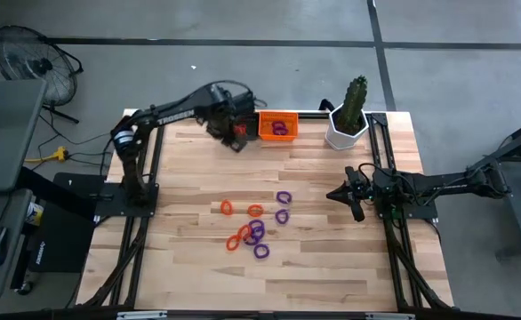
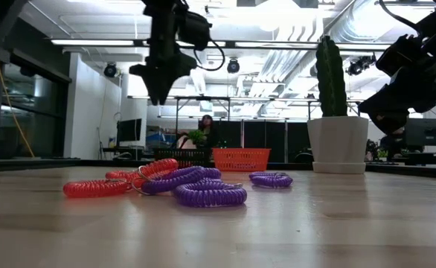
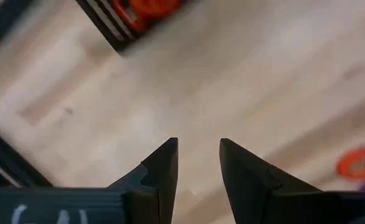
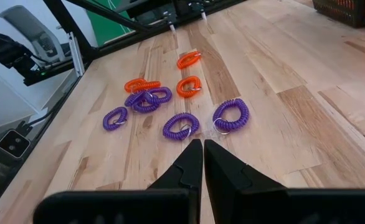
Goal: Sort spring keychains into baskets
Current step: Put the orange spring keychain into the black basket
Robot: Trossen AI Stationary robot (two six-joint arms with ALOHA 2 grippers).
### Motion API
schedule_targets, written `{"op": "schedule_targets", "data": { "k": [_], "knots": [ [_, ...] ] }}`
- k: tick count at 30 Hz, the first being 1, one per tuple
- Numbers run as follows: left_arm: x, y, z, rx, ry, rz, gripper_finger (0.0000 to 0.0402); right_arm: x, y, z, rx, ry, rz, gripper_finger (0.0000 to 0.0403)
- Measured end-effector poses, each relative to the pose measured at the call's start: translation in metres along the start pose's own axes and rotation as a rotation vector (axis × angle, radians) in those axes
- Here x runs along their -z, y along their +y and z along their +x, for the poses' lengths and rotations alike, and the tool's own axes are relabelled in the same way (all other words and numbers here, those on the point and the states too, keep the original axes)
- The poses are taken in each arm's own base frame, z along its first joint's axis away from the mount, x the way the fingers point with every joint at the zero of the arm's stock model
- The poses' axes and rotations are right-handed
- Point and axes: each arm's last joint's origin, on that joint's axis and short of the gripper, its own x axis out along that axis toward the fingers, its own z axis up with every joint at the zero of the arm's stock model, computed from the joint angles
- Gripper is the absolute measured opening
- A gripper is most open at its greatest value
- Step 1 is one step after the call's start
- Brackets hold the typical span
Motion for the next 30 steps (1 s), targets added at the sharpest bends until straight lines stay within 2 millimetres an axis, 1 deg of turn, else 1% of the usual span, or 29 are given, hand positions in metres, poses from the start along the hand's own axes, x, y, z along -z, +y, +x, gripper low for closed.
{"op": "schedule_targets", "data": {
  "k": [2,5,9,11,13,15,18,20,24,28,30],
  "knots": [
    [0.02,-0.004,0.004,0.022,0.014,0.033,0.0115,0.0,0.0,0.0,0.0,0.0,0.0,0.0012],
    [0.049,-0.012,0.014,0.082,-0.019,0.062,0.0115,0.0,0.0,0.0,0.0,0.0,0.0,0.0012],
    [0.093,-0.023,0.032,0.182,-0.009,0.049,0.0115,0.0,0.0,0.0,0.0,0.0,0.0,0.0012],
    [0.113,-0.027,0.044,0.194,0.024,0.027,0.0115,0.0,0.0,0.0,0.0,0.0,0.0,0.0012],
    [0.126,-0.036,0.054,0.229,0.019,0.015,0.0115,0.0,0.0,0.0,0.0,0.0,0.0,0.0012],
    [0.138,-0.04,0.062,0.234,0.044,0.005,0.0115,0.0,0.0,0.0,0.0,0.0,0.0,0.0012],
    [0.148,-0.05,0.068,0.25,0.04,-0.035,0.0115,0.0,0.0,0.0,0.0,-0.001,0.0,0.0012],
    [0.152,-0.053,0.072,0.221,0.032,-0.056,0.0115,0.0,0.0,0.0,0.0,0.0,0.0,0.0012],
    [0.154,-0.062,0.08,0.177,0.004,-0.087,0.0115,0.0,0.0,0.0,0.0,0.0,0.0,0.0012],
    [0.157,-0.073,0.088,0.192,0.022,-0.08,0.0115,0.0,0.0,0.0,0.0,0.0,0.0,0.0012],
    [0.156,-0.082,0.094,0.221,0.024,-0.087,0.0115,0.0,0.0,0.0,-0.001,-0.001,0.0,0.0012]
  ]
}}
